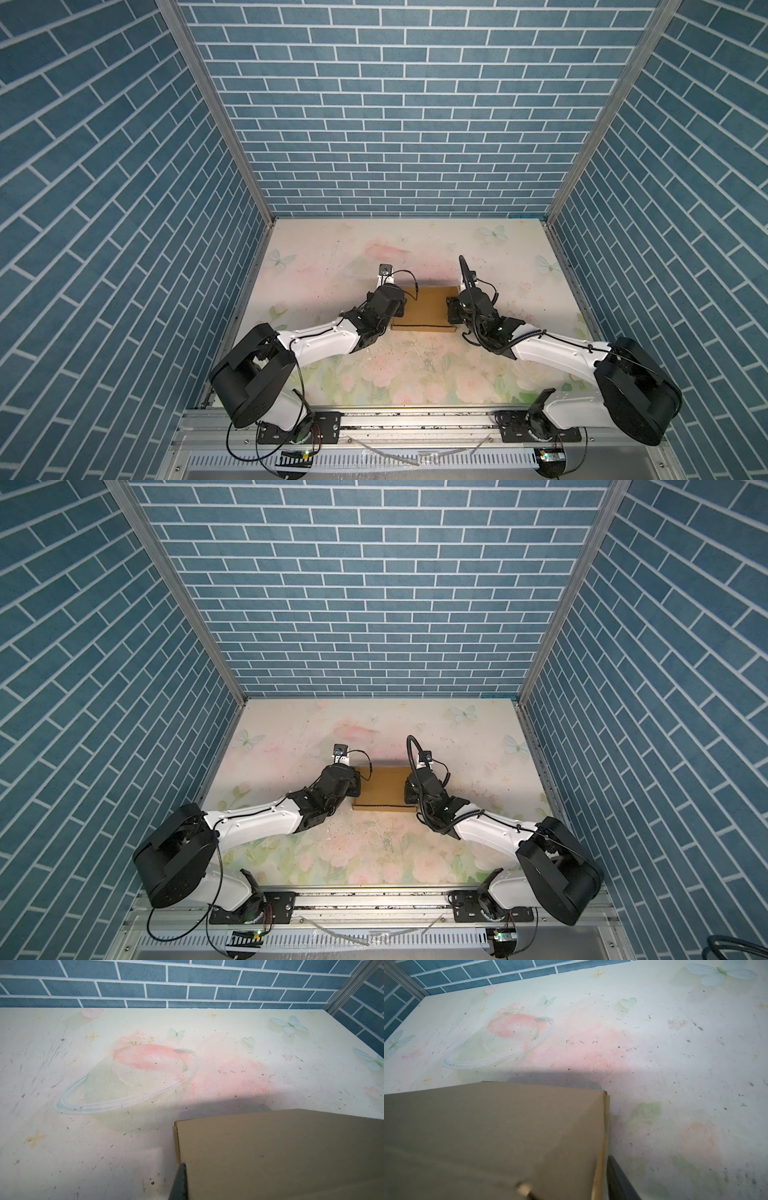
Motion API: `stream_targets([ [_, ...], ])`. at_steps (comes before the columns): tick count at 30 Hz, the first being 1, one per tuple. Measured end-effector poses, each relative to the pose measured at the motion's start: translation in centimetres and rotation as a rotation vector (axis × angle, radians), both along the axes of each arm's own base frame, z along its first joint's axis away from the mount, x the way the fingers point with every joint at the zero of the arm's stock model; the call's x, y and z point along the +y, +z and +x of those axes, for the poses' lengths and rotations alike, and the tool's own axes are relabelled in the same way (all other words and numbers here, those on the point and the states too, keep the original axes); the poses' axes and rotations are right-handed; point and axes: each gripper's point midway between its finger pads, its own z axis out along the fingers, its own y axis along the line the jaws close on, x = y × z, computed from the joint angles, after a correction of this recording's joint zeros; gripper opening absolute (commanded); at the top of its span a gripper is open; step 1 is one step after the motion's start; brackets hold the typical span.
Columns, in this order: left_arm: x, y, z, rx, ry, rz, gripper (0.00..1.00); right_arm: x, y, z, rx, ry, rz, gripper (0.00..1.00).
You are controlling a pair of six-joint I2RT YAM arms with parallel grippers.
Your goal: Fold the paper box
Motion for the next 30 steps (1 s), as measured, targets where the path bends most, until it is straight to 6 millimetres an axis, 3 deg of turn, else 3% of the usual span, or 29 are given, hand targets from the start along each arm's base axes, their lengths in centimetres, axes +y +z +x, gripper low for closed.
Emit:
stream_targets([
  [13,0.8,-0.4,0.3,0.001,0.033,0.022,0.07,2.2,0.3,1.2,0.009,0.052,0.050,0.36],
  [30,0.8,-0.9,0.2,0.009,0.038,0.024,0.09,1.7,-1.1,0.1,0.036,0.069,0.042,0.37],
])
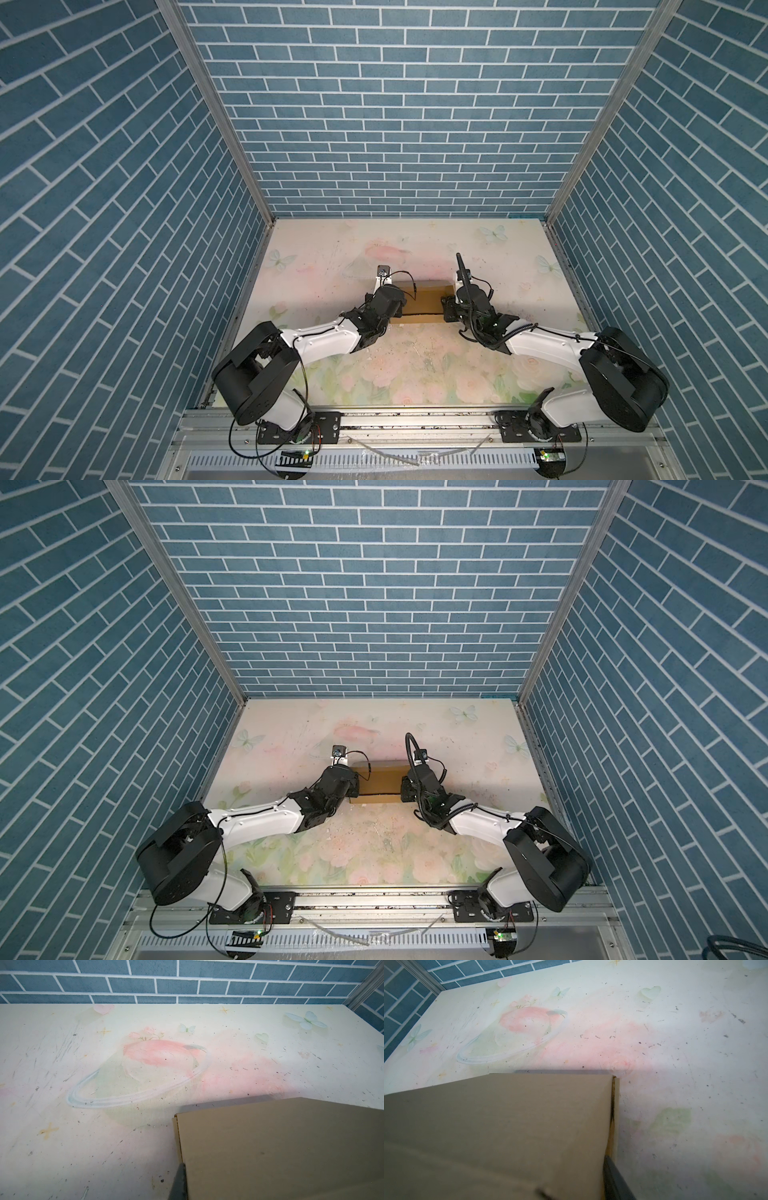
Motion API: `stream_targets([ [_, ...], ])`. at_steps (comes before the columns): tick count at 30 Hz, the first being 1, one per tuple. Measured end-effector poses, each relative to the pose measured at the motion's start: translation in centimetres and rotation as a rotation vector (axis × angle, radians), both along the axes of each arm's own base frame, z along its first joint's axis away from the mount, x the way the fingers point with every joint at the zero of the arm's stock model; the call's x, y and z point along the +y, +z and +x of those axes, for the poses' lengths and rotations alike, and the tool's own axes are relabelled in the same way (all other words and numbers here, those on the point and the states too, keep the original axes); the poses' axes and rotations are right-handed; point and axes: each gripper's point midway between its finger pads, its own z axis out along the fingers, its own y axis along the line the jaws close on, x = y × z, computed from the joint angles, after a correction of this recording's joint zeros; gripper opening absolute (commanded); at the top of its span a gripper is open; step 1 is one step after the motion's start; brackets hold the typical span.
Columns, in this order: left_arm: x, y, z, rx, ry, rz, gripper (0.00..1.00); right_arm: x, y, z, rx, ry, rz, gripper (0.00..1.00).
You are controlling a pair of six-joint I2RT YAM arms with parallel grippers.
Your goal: Fold the paper box
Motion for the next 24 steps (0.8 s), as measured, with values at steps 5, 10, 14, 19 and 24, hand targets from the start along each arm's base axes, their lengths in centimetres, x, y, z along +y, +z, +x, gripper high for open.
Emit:
stream_targets([
  [5,-0.1,-0.6,-0.5,0.014,-0.011,-0.008,0.09,-0.1,-0.2,-0.8,0.010,0.019,0.006,0.38],
  [10,0.5,-2.6,-1.7,0.062,-0.019,0.011,0.10,-0.2,-0.4,-1.7,0.018,0.043,0.018,0.45],
  [14,0.8,-3.2,-2.0,0.076,-0.011,0.010,0.10,-0.3,-0.4,-2.5,0.022,0.065,0.032,0.48],
  [19,1.0,-3.5,-2.1,0.080,-0.003,0.007,0.11,-0.7,0.1,-3.7,0.011,0.086,0.057,0.49],
  [24,1.2,-3.9,-2.3,0.088,0.002,0.006,0.11,-1.2,0.8,-4.7,-0.008,0.099,0.081,0.49],
])
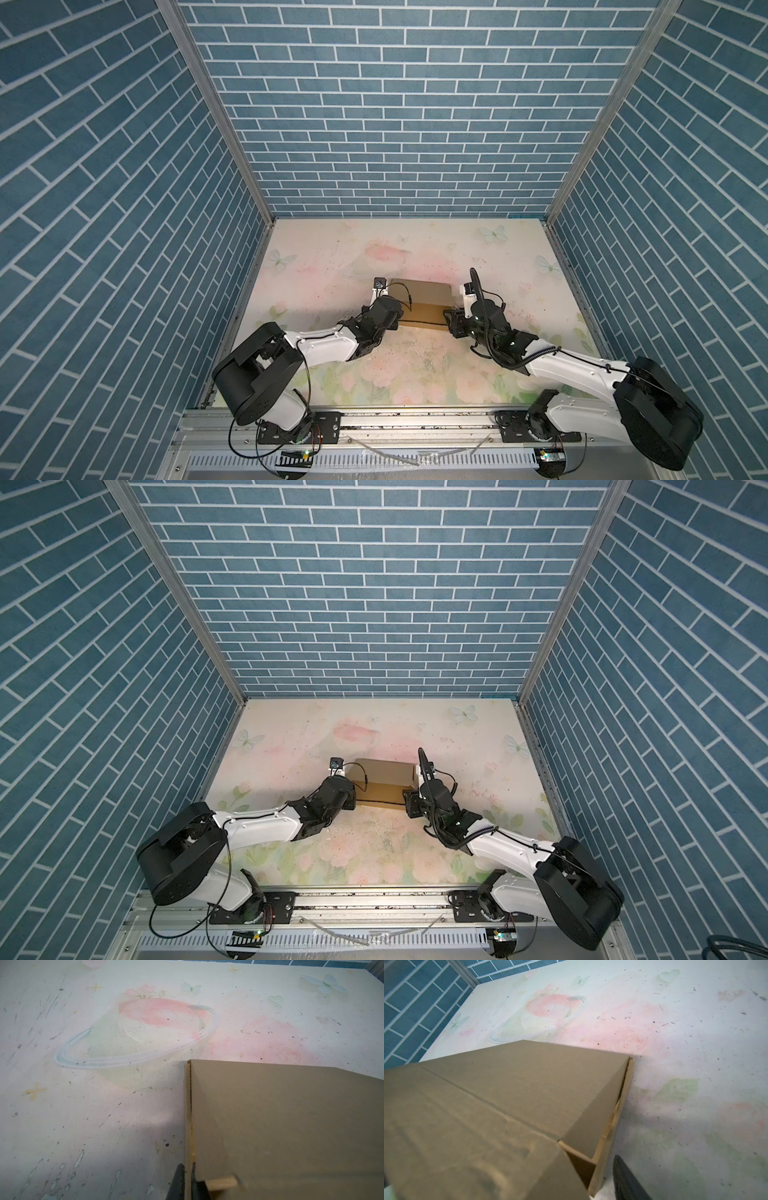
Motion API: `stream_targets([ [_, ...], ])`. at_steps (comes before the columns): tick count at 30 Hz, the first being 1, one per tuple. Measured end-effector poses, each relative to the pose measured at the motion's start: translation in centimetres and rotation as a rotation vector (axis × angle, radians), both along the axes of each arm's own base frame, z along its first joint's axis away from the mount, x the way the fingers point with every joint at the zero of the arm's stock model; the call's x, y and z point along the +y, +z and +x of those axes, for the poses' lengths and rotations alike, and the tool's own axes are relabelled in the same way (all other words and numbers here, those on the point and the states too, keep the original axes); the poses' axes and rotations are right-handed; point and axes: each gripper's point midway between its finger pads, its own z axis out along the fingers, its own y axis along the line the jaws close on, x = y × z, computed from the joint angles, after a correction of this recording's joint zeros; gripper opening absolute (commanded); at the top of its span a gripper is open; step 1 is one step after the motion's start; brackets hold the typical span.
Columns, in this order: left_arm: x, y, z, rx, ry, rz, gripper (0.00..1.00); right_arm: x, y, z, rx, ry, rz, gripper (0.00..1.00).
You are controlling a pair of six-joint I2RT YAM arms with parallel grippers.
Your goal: Fold the paper box
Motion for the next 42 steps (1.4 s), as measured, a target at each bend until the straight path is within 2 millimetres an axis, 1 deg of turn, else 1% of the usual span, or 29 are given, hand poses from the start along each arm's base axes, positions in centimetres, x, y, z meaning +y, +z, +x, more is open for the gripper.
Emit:
stream_targets([
  [7,0.0,0.0,0.0,-0.001,0.002,-0.004,0.11,-0.5,1.1,-1.5,-0.018,0.031,0.039,0.49],
  [13,-0.1,0.1,0.1,-0.004,0.004,-0.012,0.11,-1.5,2.7,-2.8,-0.040,0.032,0.084,0.49],
  [17,-0.1,-0.3,0.1,0.001,0.005,-0.008,0.11,-2.2,3.9,-3.5,-0.069,0.025,0.122,0.49],
  [20,-0.1,-0.4,0.1,0.003,0.006,-0.009,0.11,-2.9,4.3,-4.0,-0.075,0.015,0.133,0.48],
  [22,-0.1,-0.4,0.1,0.002,0.008,-0.011,0.11,-3.2,4.5,-4.1,-0.080,0.004,0.134,0.47],
  [27,-0.1,-0.5,0.1,-0.001,0.009,-0.020,0.11,-4.4,4.2,-4.3,-0.058,-0.032,0.092,0.45],
  [30,-0.1,-0.6,0.0,0.001,0.008,-0.022,0.12,-4.8,5.6,-3.9,-0.058,-0.060,0.069,0.41],
  [32,-0.1,-0.7,-0.1,0.001,0.007,-0.026,0.12,-4.4,7.5,-3.4,-0.067,-0.067,0.068,0.39],
  [35,-0.1,-0.8,-0.1,0.001,0.005,-0.033,0.11,-3.3,10.8,-2.2,-0.080,-0.070,0.079,0.38],
  [38,-0.4,-0.8,-0.1,0.002,0.002,-0.044,0.12,-2.1,13.1,-0.9,-0.079,-0.069,0.070,0.36],
  [40,-0.6,-1.0,-0.1,0.005,-0.004,-0.051,0.11,-1.0,14.0,0.1,-0.068,-0.062,0.055,0.34],
  [42,-0.7,-1.0,-0.1,0.007,-0.008,-0.056,0.12,0.5,14.2,1.2,-0.048,-0.044,0.032,0.32],
])
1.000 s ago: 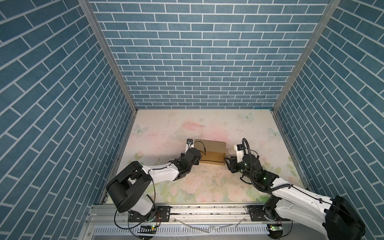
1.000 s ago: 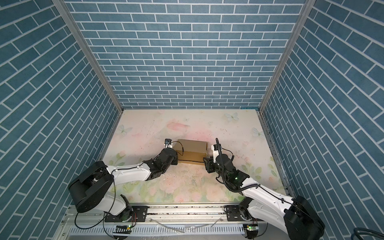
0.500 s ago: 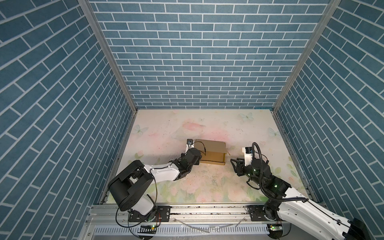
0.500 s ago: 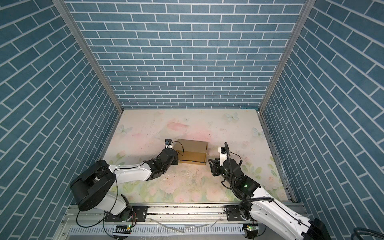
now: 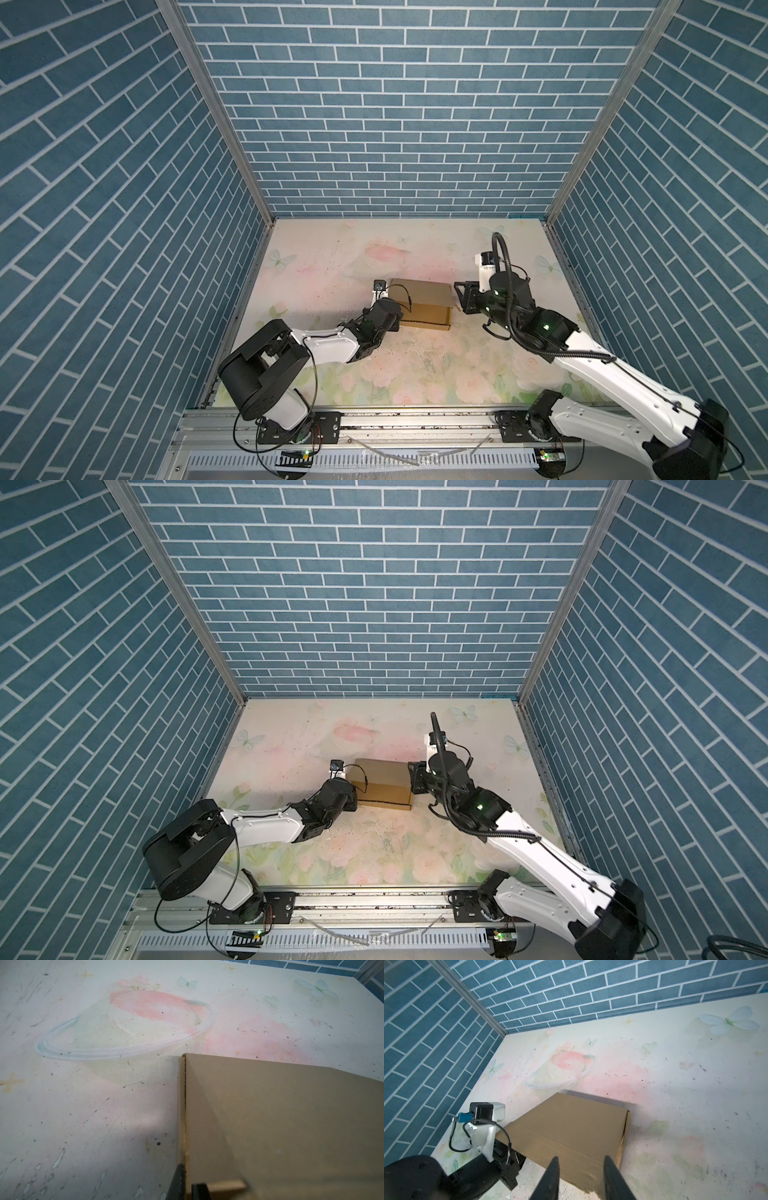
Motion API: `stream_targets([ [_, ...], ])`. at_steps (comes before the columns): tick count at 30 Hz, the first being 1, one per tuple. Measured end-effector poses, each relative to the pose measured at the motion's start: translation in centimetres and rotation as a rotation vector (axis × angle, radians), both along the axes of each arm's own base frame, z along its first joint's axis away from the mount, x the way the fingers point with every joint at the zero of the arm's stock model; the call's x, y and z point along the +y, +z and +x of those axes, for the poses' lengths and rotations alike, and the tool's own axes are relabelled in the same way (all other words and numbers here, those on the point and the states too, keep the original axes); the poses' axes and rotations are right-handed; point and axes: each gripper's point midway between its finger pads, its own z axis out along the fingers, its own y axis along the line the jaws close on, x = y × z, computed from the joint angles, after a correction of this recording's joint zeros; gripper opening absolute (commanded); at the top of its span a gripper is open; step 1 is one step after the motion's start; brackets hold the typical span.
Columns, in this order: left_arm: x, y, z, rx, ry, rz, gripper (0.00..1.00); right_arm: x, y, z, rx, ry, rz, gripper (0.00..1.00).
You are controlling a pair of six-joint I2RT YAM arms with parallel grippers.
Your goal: Fold the paper box
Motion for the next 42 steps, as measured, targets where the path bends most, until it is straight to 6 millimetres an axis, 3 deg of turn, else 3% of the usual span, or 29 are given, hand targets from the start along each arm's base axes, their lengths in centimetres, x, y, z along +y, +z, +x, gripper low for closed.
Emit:
stream_targets([
  [3,-0.2,0.0,0.0,0.000,-0.006,-0.007,0.11,2.4,-1.3,1.4,0.053,0.032,-0.040,0.31],
  [7,-0.4,0.2,0.0,-0.003,-0.012,-0.017,0.12,4.7,-4.7,2.2,0.144,0.079,-0.099,0.29],
  [15,-0.3,-0.2,-0.3,-0.001,-0.013,-0.039,0.13,6.0,-9.0,1.5,0.261,0.132,-0.163,0.28],
  [25,1.1,0.3,-2.0,0.000,-0.011,-0.081,0.19,6.5,-11.4,1.2,0.316,0.145,-0.196,0.26],
  [36,2.6,1.1,-3.8,0.009,-0.007,-0.121,0.23,7.5,-11.3,1.3,0.303,0.155,-0.171,0.26],
  [42,4.6,4.0,-5.4,-0.012,0.023,-0.170,0.35,8.1,-12.6,1.3,0.320,0.165,-0.181,0.25],
])
